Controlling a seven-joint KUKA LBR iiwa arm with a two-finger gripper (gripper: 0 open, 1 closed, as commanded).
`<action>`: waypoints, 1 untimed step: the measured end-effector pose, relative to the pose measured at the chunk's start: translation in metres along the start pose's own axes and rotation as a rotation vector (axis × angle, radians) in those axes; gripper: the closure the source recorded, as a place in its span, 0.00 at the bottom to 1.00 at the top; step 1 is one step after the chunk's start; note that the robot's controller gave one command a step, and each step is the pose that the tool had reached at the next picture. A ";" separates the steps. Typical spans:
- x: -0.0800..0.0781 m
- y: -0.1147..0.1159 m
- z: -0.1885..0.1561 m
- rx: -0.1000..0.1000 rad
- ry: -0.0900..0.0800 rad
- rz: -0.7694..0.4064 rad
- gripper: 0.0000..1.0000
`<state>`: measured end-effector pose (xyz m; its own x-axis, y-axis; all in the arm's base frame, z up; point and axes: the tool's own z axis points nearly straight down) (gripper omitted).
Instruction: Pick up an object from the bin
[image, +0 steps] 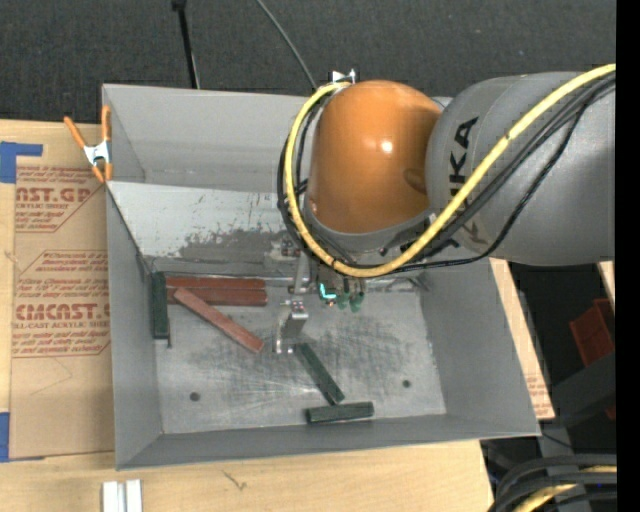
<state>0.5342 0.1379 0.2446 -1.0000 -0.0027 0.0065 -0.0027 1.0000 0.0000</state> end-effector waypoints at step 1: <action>-0.002 -0.001 -0.005 -0.001 -0.008 0.002 0.00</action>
Offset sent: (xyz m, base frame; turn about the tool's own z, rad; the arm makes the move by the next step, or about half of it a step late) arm -0.0091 -0.0007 -0.1698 -0.2457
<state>0.5358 0.1370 0.2492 -1.0000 -0.0005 -0.0014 -0.0005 1.0000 0.0014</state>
